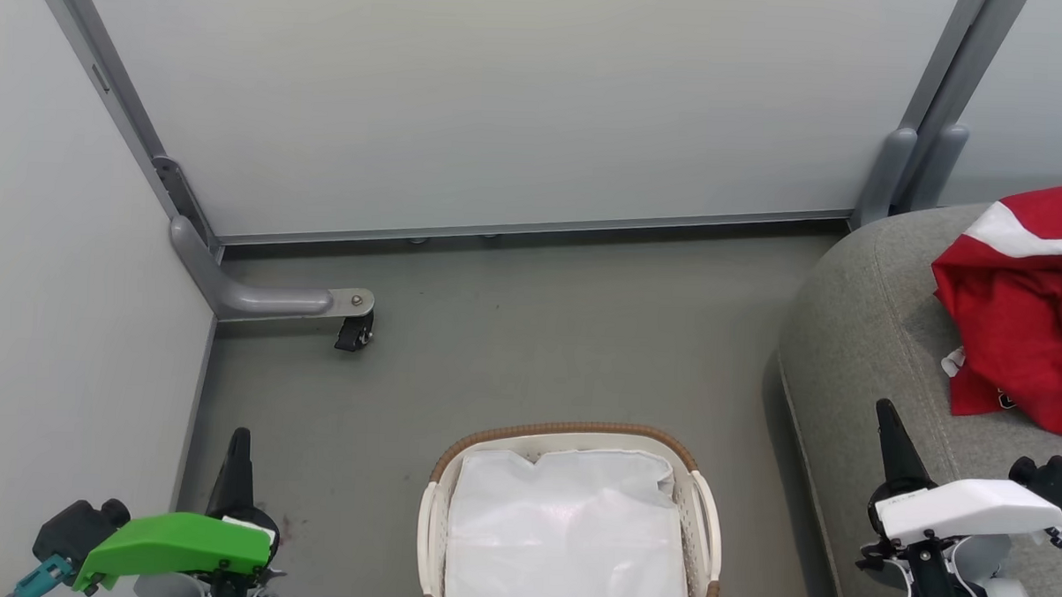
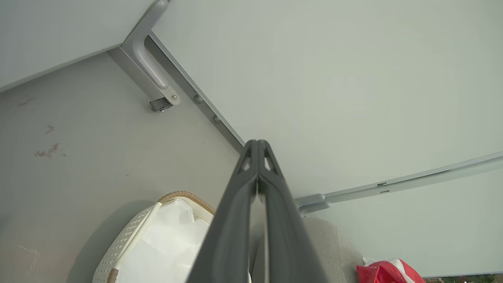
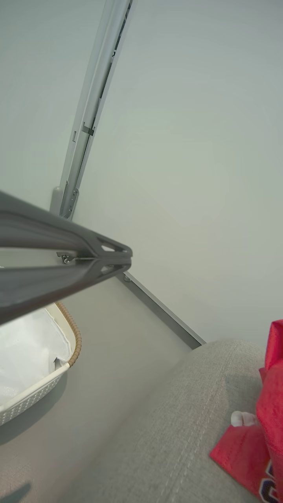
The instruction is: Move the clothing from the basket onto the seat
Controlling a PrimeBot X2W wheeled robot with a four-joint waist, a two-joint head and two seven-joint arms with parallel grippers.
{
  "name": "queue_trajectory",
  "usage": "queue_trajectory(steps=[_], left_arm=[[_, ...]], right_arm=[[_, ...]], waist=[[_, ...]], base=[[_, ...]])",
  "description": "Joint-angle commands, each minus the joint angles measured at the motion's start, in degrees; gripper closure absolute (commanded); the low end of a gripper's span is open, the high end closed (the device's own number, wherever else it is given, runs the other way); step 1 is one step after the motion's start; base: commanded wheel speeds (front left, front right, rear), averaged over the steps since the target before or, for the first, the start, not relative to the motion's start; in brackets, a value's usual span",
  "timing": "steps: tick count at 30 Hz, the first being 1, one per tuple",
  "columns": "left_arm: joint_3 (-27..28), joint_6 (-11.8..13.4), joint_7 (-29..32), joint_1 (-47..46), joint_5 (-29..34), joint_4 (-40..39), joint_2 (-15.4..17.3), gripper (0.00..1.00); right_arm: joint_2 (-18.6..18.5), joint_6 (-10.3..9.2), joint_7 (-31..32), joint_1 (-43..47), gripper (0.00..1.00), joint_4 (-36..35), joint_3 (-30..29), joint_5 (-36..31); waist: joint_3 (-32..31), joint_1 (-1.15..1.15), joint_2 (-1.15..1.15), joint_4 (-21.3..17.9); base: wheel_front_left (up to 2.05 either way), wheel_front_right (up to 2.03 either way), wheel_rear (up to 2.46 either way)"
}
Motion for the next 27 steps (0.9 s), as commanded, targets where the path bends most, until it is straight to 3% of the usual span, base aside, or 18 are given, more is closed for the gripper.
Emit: queue_trajectory(steps=[1,27], left_arm=[[0.57,-0.19,0.37,-1.63,-1.62,-0.92,0.16,1.0],[3.23,-0.63,4.23,-2.21,-14.23,-2.69,0.2,1.0]], right_arm=[[-0.4,-0.02,0.36,0.1,1.0,-0.95,-0.23,1.74],[-0.51,-0.03,4.22,0.62,1.0,-2.68,-0.93,16.38]], waist=[[-0.01,0.0,0.0,-0.01],[-0.13,0.0,0.0,-0.23]], base=[[0.0,0.0,0.0],[0.0,0.0,0.0]])
